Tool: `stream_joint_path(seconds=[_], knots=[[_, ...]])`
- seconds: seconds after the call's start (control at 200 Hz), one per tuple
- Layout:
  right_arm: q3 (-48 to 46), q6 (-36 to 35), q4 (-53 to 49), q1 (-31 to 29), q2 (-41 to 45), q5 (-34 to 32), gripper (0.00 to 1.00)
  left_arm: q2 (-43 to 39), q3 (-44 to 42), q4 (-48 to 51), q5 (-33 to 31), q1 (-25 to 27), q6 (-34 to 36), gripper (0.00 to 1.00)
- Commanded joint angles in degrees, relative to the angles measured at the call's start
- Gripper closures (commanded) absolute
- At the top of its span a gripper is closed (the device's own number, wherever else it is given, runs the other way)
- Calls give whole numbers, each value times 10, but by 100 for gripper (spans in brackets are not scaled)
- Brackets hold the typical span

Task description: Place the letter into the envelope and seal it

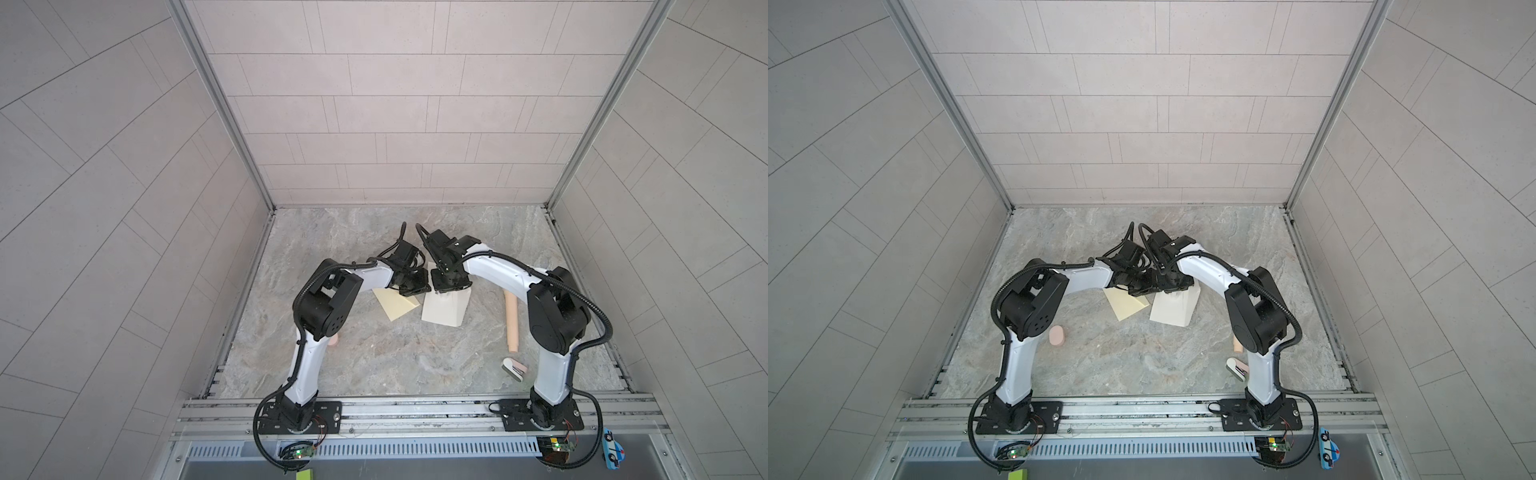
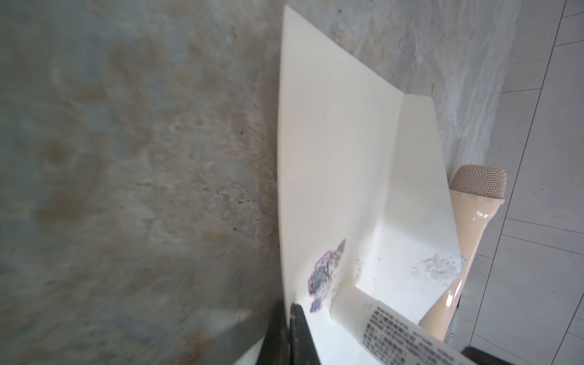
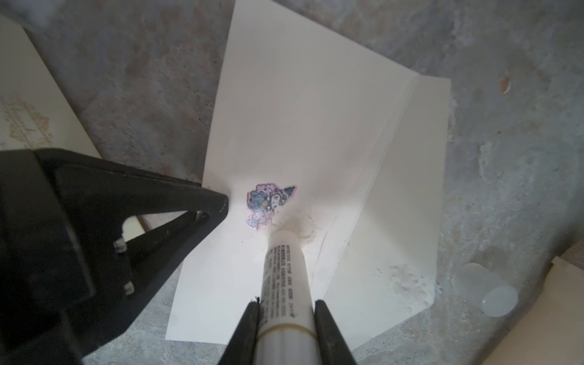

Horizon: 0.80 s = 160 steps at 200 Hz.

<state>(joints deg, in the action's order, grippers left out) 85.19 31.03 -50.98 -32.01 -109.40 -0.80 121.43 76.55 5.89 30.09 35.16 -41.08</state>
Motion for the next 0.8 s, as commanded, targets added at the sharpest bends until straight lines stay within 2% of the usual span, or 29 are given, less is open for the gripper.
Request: stream_joint_path(seconds=[0.0, 0.245, 0.55, 0.645, 0.796], knots=[[-30, 11, -37, 13, -39, -68, 100, -15, -12, 35, -26, 2, 9, 100], [-35, 4, -37, 40, -33, -70, 100, -19, -21, 45, -29, 0, 18, 100], [-46, 11, -36, 41, -21, -88, 100, -18, -19, 40, -32, -1, 12, 100], [-59, 7, -7, 40, -1, -64, 100, -18, -19, 40, -32, -1, 12, 100], [-93, -8, 85, 38, 65, 36, 100, -15, -17, 39, -29, 0, 13, 100]])
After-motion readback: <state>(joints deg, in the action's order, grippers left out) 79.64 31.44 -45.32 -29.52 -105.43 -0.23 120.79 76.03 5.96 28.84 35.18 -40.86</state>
